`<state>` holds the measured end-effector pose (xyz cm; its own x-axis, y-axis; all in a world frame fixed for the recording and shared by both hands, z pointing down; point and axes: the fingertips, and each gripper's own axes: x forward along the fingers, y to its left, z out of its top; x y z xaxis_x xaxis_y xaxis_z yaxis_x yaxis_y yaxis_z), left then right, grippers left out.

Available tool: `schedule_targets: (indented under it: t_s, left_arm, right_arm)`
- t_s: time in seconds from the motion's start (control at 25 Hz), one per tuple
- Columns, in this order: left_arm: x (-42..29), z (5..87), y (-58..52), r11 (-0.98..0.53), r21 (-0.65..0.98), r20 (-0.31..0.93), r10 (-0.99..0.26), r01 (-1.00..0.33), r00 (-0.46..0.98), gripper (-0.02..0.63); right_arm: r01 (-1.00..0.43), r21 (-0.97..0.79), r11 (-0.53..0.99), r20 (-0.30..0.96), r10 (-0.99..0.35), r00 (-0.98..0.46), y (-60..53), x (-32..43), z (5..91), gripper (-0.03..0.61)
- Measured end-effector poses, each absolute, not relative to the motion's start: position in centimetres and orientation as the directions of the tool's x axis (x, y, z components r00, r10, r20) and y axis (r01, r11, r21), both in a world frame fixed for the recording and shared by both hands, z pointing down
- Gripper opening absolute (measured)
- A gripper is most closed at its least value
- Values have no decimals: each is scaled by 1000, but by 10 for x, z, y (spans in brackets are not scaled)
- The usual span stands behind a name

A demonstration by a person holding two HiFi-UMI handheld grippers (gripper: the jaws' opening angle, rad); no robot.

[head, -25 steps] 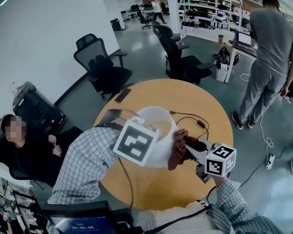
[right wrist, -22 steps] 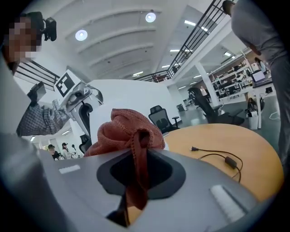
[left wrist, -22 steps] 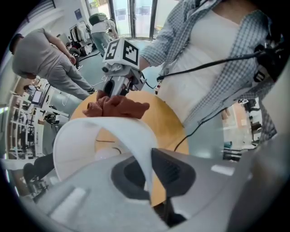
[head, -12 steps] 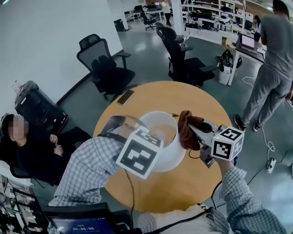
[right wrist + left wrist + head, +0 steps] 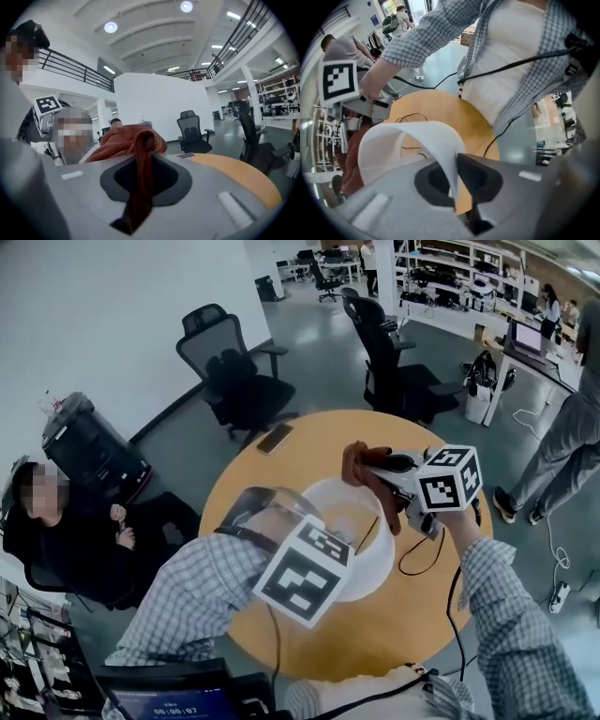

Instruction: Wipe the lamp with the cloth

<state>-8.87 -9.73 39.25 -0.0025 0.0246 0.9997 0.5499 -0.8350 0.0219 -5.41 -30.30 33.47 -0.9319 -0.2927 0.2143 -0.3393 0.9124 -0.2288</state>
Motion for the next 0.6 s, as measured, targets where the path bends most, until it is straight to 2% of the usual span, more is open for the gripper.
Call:
schedule_targets:
  t_s: [0.12, 0.24, 0.4, 0.6]
  left_arm:
    - [-88, 393, -97, -835, 22, 1000, 26, 550, -1, 25]
    - [-86, 392, -97, -832, 25, 1000, 27, 554, -4, 25]
    - [-86, 390, -99, -833, 32, 999, 32, 553, -8, 25]
    - [-87, 391, -104, -839, 55, 998, 53, 542, -19, 21]
  right_arm:
    - [-341, -284, 896, 272, -266, -925, -307, -57, 370, 44]
    - [-382, -374, 845, 253, -303, -919, -309, -47, 393, 43]
    - [-476, -353, 805, 321, -374, -870, -312, -30, 422, 43]
    - [-511, -303, 804, 223, -462, -858, -301, -15, 396, 44]
